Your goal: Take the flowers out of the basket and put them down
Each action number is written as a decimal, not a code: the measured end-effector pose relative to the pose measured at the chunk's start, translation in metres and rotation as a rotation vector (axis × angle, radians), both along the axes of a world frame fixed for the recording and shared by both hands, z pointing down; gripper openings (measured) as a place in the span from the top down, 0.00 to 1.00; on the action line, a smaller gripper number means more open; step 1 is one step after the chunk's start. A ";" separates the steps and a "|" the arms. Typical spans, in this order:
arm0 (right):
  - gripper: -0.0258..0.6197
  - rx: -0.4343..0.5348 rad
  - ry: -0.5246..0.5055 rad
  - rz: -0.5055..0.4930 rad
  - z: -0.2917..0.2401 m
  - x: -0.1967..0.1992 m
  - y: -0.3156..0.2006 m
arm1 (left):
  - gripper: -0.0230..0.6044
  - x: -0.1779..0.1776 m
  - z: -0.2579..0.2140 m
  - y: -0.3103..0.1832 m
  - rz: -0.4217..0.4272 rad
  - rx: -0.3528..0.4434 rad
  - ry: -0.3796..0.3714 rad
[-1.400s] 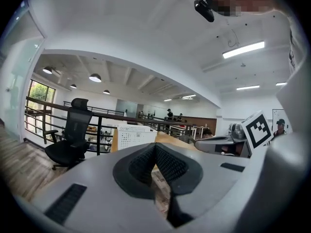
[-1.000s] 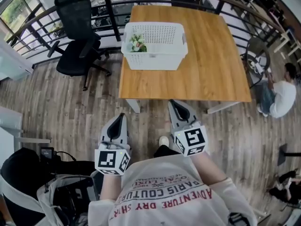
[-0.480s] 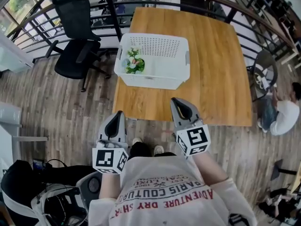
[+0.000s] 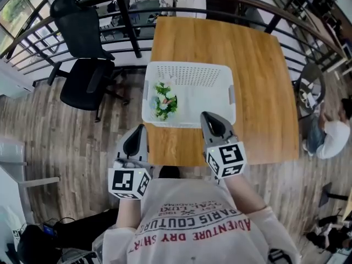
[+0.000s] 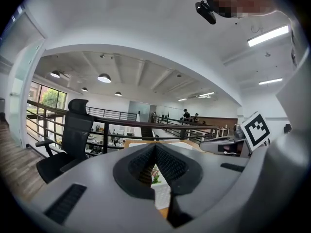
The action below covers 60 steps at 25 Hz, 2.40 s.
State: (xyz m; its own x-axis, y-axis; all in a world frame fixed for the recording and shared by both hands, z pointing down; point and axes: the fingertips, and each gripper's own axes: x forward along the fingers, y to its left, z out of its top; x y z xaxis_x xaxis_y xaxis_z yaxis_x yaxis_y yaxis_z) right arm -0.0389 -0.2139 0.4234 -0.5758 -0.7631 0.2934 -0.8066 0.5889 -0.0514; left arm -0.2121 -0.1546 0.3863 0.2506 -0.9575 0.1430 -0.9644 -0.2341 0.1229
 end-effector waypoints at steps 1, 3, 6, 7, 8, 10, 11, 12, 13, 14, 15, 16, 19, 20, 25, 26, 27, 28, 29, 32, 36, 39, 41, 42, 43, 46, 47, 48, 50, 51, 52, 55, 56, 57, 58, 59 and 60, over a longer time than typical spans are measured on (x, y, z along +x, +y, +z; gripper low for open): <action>0.91 -0.006 0.001 -0.001 0.000 -0.008 -0.009 | 0.92 -0.008 0.000 -0.012 0.008 0.000 -0.002; 0.91 -0.033 0.022 -0.005 0.004 -0.023 -0.026 | 0.92 -0.019 -0.001 -0.031 0.037 0.004 -0.010; 0.91 -0.157 0.120 -0.037 0.029 -0.042 -0.057 | 0.92 -0.032 0.001 -0.058 0.077 0.008 -0.011; 0.91 -0.215 0.151 -0.049 0.040 -0.047 -0.068 | 0.92 -0.037 0.003 -0.068 0.084 0.004 -0.006; 0.91 -0.272 0.174 -0.059 0.051 -0.052 -0.077 | 0.92 -0.043 0.006 -0.076 0.090 -0.003 0.002; 0.91 -0.369 0.202 -0.074 0.070 -0.060 -0.093 | 0.92 -0.053 0.015 -0.091 0.100 -0.022 0.016; 0.91 -0.411 0.213 -0.089 0.078 -0.065 -0.100 | 0.92 -0.059 0.018 -0.097 0.103 -0.028 0.021; 0.91 -0.448 0.227 -0.110 0.085 -0.071 -0.107 | 0.92 -0.065 0.022 -0.103 0.102 -0.032 0.021; 0.91 -0.479 0.248 -0.134 0.093 -0.076 -0.114 | 0.92 -0.073 0.025 -0.108 0.096 -0.033 0.018; 0.91 -0.508 0.277 -0.154 0.102 -0.081 -0.120 | 0.92 -0.081 0.029 -0.112 0.088 -0.035 0.016; 0.91 -0.542 0.307 -0.169 0.114 -0.084 -0.125 | 0.92 -0.089 0.034 -0.116 0.079 -0.039 0.017; 0.89 -0.589 0.334 -0.181 0.128 -0.085 -0.129 | 0.92 -0.096 0.038 -0.119 0.072 -0.045 0.024; 0.72 -0.753 0.406 -0.191 0.174 -0.084 -0.130 | 0.92 -0.108 0.049 -0.126 0.065 -0.073 0.046; 0.72 -0.789 0.425 -0.185 0.186 -0.082 -0.131 | 0.92 -0.109 0.053 -0.128 0.065 -0.080 0.050; 0.74 -0.907 0.429 -0.161 0.224 -0.080 -0.127 | 0.92 -0.112 0.072 -0.132 0.068 -0.117 0.070; 0.74 -0.920 0.433 -0.161 0.229 -0.081 -0.126 | 0.92 -0.113 0.075 -0.133 0.068 -0.124 0.074; 0.74 -0.931 0.440 -0.161 0.233 -0.081 -0.126 | 0.92 -0.113 0.078 -0.133 0.067 -0.130 0.077; 0.75 -0.940 0.444 -0.160 0.236 -0.082 -0.126 | 0.92 -0.114 0.080 -0.134 0.065 -0.137 0.081; 0.75 -0.952 0.439 -0.156 0.240 -0.084 -0.126 | 0.92 -0.115 0.082 -0.135 0.061 -0.143 0.084; 0.78 -0.991 0.393 -0.119 0.250 -0.089 -0.126 | 0.92 -0.117 0.089 -0.137 0.059 -0.157 0.090; 0.79 -1.025 0.335 -0.094 0.255 -0.090 -0.127 | 0.92 -0.115 0.092 -0.137 0.065 -0.161 0.083; 0.82 -1.047 0.290 -0.057 0.254 -0.086 -0.127 | 0.92 -0.113 0.089 -0.138 0.063 -0.161 0.083; 0.83 -1.039 0.295 -0.039 0.253 -0.081 -0.129 | 0.92 -0.109 0.086 -0.139 0.066 -0.156 0.079; 0.84 -1.032 0.302 -0.037 0.253 -0.080 -0.130 | 0.92 -0.107 0.083 -0.139 0.067 -0.153 0.076; 0.84 -1.022 0.307 -0.036 0.252 -0.079 -0.131 | 0.92 -0.104 0.081 -0.138 0.068 -0.151 0.073; 0.84 -0.979 0.299 -0.036 0.246 -0.077 -0.135 | 0.92 -0.095 0.076 -0.133 0.064 -0.149 0.061; 0.84 -0.962 0.290 -0.040 0.241 -0.076 -0.137 | 0.92 -0.091 0.075 -0.131 0.061 -0.148 0.056; 0.84 -0.937 0.274 -0.049 0.235 -0.076 -0.140 | 0.92 -0.086 0.072 -0.129 0.058 -0.145 0.050; 0.84 -0.883 0.238 -0.069 0.218 -0.075 -0.146 | 0.92 -0.075 0.066 -0.125 0.054 -0.130 0.037; 0.84 -0.856 0.222 -0.078 0.208 -0.073 -0.149 | 0.92 -0.069 0.062 -0.123 0.051 -0.122 0.031; 0.84 -0.828 0.210 -0.088 0.197 -0.070 -0.152 | 0.92 -0.061 0.058 -0.121 0.047 -0.115 0.028; 0.84 -0.744 0.200 -0.124 0.158 -0.053 -0.158 | 0.92 -0.032 0.047 -0.114 0.032 -0.097 0.026; 0.84 -0.714 0.197 -0.137 0.143 -0.046 -0.158 | 0.92 -0.020 0.043 -0.111 0.030 -0.090 0.023; 0.84 -0.683 0.190 -0.148 0.128 -0.039 -0.159 | 0.92 -0.009 0.040 -0.108 0.029 -0.083 0.017; 0.84 -0.649 0.181 -0.157 0.112 -0.032 -0.160 | 0.92 0.002 0.037 -0.106 0.029 -0.076 0.011; 0.84 -0.614 0.170 -0.164 0.097 -0.024 -0.162 | 0.92 0.013 0.034 -0.105 0.028 -0.069 0.006; 0.84 -0.578 0.158 -0.169 0.082 -0.017 -0.163 | 0.92 0.023 0.032 -0.104 0.027 -0.062 0.003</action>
State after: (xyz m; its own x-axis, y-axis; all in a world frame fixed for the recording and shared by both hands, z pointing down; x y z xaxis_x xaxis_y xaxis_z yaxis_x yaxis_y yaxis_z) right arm -0.0555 -0.3774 0.5052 -0.5907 -0.3576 0.7233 -0.7287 0.6214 -0.2878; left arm -0.1890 -0.2589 0.4182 0.2765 -0.9398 0.2009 -0.9575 -0.2515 0.1411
